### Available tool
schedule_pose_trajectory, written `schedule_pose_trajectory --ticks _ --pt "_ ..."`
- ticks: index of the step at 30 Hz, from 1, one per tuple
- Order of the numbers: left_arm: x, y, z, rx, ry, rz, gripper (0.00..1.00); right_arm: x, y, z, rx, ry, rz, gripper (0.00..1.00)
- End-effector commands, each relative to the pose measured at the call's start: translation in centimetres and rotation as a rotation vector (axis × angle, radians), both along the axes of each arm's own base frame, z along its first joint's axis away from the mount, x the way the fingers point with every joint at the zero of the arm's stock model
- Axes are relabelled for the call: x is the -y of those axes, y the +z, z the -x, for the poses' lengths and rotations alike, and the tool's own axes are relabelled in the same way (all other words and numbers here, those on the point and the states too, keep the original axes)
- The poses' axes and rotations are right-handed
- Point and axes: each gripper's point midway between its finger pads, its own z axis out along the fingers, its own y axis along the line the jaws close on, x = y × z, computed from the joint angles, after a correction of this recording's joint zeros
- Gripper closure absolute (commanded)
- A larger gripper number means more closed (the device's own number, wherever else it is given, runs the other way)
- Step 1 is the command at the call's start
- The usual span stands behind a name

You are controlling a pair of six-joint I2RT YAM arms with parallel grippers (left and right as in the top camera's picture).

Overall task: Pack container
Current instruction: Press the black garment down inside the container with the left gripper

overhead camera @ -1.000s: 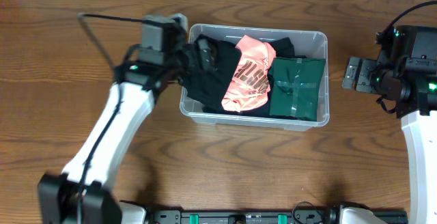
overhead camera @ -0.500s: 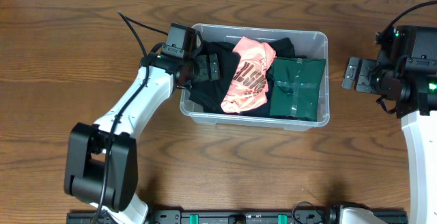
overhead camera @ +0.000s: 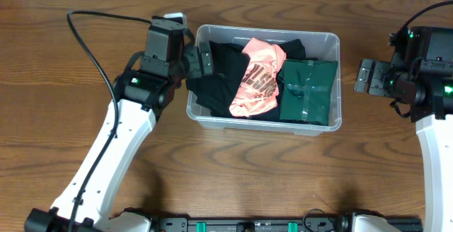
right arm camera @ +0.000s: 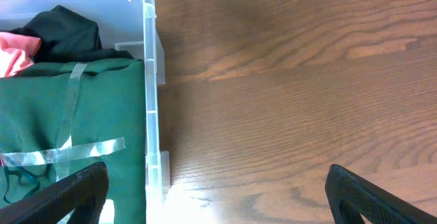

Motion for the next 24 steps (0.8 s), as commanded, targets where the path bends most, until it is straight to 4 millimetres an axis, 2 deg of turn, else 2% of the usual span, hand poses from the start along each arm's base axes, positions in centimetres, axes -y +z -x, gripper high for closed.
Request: schedule_pose_trajectory --ticks 1,5,7,8,13,20,22,24 --pt "0.7 -2.2 0.5 -0.065 -0.037 -0.048 0.07 0.1 -0.2 0.0 -0.006 0.002 -0.001 0.01" --pt "3.1 -4.3 1.0 -0.117 -0.132 -0.07 0.69 0.1 -0.2 0.0 -0.007 0.002 -0.001 0.01" --pt "3.8 -5.2 1.0 -0.137 -0.149 -0.077 0.87 0.1 -0.2 0.0 -0.008 0.003 -0.001 0.01" --pt "4.1 -5.8 1.1 -0.149 -0.157 -0.082 0.91 0.1 -0.2 0.0 -0.008 0.002 -0.001 0.01" --pt "4.5 -8.7 1.2 -0.223 -0.164 -0.109 0.91 0.1 -0.2 0.0 -0.007 0.003 -0.001 0.01" --pt "2.9 -15.0 1.1 -0.364 -0.116 -0.225 0.91 0.1 -0.2 0.0 -0.008 0.002 -0.002 0.01" --pt "3.6 -16.6 1.8 -0.42 -0.146 -0.201 0.94 0.1 -0.2 0.0 -0.009 0.002 -0.002 0.01" --pt "4.7 -17.2 2.4 -0.454 -0.187 -0.149 0.94 0.1 -0.3 0.0 -0.011 0.002 -0.002 0.01"
